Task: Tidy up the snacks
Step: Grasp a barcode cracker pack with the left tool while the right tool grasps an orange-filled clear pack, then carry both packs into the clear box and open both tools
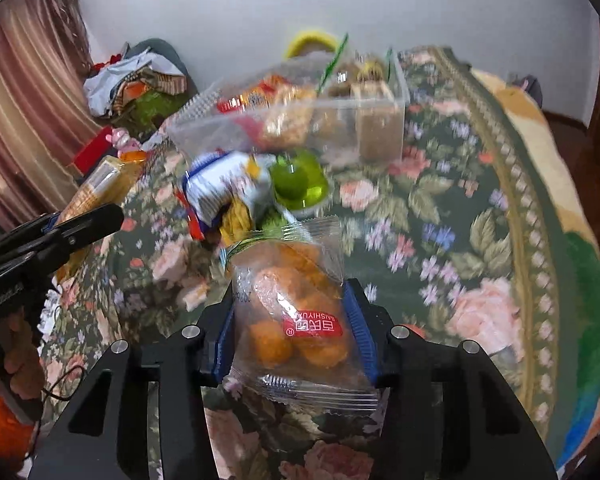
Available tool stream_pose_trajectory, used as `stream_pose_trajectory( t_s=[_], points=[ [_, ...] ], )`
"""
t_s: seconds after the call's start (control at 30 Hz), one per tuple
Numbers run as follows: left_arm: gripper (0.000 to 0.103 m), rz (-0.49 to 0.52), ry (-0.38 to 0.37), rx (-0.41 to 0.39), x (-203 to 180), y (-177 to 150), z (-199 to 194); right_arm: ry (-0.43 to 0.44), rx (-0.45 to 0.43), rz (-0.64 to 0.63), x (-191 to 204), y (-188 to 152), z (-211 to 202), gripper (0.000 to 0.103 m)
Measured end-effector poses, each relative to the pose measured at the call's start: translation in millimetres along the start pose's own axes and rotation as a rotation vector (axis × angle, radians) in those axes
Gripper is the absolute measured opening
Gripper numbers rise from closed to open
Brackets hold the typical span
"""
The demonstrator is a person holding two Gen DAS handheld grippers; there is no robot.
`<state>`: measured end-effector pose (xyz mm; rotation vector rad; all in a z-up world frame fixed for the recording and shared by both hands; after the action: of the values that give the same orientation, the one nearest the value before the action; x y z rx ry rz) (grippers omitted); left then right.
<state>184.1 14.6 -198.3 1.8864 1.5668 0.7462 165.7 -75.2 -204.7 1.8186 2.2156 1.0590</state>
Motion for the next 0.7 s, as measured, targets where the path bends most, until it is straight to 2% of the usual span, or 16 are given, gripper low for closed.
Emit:
stream_pose_trajectory(
  t_s=[0.2, 0.43, 0.7],
  points=[
    [0.036, -0.014, 0.021, -0.045, 18, 27, -4, 0.000, -0.107, -0.034, 12, 40, -24, 0.046],
    [0.036, -0.037, 0.055, -0.087, 43, 64, 5, 0.008, -0.193, -0.050, 23, 88, -29, 0.046],
    [0.036, -0.051, 0.070, -0.103, 64, 93, 28, 0.018, -0.244, -0.061, 31, 125, -20, 0.046]
  ],
)
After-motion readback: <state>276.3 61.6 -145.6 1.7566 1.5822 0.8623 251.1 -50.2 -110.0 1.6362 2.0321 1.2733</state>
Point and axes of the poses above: each gripper's, at about its wrist camera, not at the fingertips, and z roughly the way its jaws point, x to its left, y to its top, the point moved 10 cm from there along z, roughly the way its jaws point, and after that the axes turned 10 degrees about z, right-handed, at the moved point
